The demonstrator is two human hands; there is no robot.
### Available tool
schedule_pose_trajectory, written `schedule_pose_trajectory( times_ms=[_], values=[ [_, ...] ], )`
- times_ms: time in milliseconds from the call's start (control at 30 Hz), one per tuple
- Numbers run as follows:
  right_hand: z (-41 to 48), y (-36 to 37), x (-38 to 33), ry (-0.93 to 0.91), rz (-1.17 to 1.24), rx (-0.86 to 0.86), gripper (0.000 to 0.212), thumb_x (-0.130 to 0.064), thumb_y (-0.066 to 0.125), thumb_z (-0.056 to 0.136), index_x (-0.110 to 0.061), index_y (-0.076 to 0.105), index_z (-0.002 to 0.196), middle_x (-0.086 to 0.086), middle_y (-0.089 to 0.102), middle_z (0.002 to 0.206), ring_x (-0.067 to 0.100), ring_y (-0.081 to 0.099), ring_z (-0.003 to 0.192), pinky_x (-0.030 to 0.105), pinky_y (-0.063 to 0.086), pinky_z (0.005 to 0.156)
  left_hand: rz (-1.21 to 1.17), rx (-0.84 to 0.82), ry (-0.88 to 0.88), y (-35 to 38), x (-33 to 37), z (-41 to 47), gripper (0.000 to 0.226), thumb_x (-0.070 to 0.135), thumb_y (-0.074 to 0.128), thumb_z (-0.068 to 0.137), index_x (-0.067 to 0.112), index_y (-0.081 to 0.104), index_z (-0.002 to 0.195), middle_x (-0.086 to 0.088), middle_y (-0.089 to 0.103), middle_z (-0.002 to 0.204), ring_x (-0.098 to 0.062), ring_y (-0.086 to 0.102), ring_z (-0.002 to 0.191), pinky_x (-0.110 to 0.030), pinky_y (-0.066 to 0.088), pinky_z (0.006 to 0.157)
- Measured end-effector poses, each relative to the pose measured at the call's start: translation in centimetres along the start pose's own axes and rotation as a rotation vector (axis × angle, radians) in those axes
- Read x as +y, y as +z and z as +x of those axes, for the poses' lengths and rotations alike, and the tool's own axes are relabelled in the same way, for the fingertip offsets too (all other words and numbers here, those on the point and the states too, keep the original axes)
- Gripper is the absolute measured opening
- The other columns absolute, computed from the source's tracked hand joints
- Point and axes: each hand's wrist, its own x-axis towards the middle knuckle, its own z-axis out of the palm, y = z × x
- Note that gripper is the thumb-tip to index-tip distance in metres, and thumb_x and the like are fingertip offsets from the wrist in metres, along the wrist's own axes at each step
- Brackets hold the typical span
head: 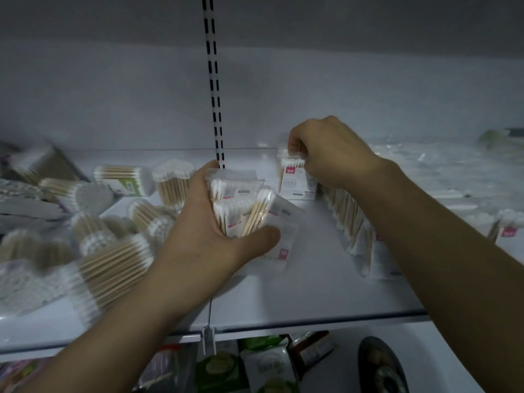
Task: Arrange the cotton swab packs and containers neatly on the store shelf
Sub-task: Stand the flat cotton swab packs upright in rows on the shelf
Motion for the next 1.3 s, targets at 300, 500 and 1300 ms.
schedule_pose_trajectory(
  times_ms=[300,500,1300],
  values=[
    [-1.0,-2.9,-0.5,-0.055,0.063,0.044,0.039,-0.021,0.065,0.093,-0.027,0.058,0.131,0.000,0.062,0.119,0.020,0.060,0.103,0.034,0.049,0.085,-0.268,0.094,-0.054,-0.4,1.1,-0.4,0.097,0.032,0.084,0.051,0.056,0.037,0.133,0.012,0.078,0.102,-0.018,0.078,0.088,-0.034,0.063,0.067],
    [-3.5,-6.9,-2.5,-0.277,0.526,-0.209,0.030,-0.044,0.067,0.091,-0.029,0.068,0.117,-0.012,0.069,0.104,0.004,0.067,0.093,0.027,0.057,0.087,-0.399,0.156,-0.071,-0.1,1.6,-0.1,0.098,0.036,0.083,0.051,0.051,0.038,0.137,0.013,0.078,0.103,-0.021,0.078,0.092,-0.039,0.063,0.066],
    [-3.4,-6.8,0.9,0.043,0.669,-0.066,0.052,-0.006,0.073,0.085,-0.031,0.054,0.127,0.007,0.072,0.092,0.019,0.075,0.077,0.032,0.061,0.065,-0.402,0.216,-0.178,1.1,-0.7,1.1,0.059,0.022,0.070,0.091,0.050,0.043,0.135,0.017,0.076,0.094,-0.016,0.078,0.083,-0.044,0.062,0.062]
  ],
)
